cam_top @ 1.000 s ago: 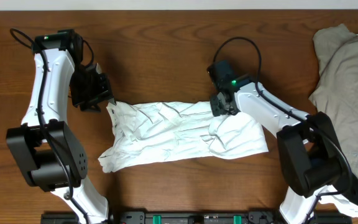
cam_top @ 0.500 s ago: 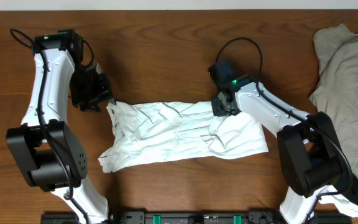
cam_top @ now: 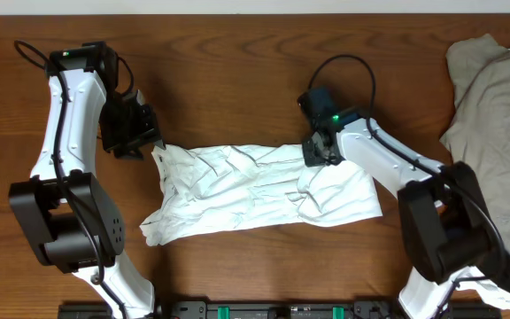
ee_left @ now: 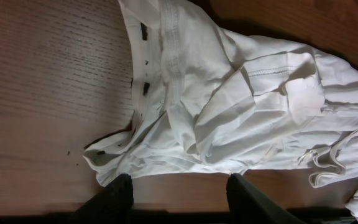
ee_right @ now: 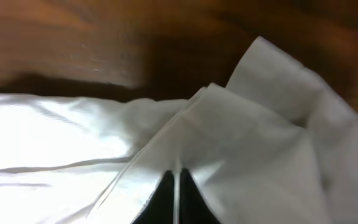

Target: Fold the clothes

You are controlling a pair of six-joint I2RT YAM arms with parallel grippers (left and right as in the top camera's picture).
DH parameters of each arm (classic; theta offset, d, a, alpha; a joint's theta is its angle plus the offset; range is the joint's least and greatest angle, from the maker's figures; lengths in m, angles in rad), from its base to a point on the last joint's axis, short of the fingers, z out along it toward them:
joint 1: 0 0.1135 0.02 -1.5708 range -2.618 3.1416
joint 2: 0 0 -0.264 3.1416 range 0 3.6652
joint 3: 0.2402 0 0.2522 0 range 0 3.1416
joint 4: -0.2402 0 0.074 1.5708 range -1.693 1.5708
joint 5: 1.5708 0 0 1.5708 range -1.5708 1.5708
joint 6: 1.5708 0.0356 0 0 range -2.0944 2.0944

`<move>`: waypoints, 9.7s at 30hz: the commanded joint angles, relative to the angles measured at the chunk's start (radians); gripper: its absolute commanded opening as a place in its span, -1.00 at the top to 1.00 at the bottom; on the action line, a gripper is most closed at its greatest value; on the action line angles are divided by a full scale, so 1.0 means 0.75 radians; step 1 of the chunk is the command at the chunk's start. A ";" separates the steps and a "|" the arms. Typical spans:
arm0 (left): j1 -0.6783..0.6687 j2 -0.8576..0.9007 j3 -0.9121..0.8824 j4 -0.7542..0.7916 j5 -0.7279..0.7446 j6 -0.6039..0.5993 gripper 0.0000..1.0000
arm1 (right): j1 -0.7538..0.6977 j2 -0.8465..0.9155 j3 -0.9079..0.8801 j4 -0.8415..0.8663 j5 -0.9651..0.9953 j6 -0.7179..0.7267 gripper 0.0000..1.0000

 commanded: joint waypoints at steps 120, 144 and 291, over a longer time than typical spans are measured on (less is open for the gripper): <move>0.002 0.002 -0.001 0.003 -0.004 -0.003 -0.04 | -0.017 -0.208 -0.001 -0.182 -0.031 -0.099 0.95; 0.002 0.002 -0.001 0.004 -0.003 -0.003 -0.04 | 0.016 -0.208 -0.001 -0.087 -0.302 -0.329 0.97; 0.002 0.002 -0.001 0.012 -0.003 -0.003 -0.04 | 0.335 -0.015 -0.013 0.080 -0.093 -0.303 -0.12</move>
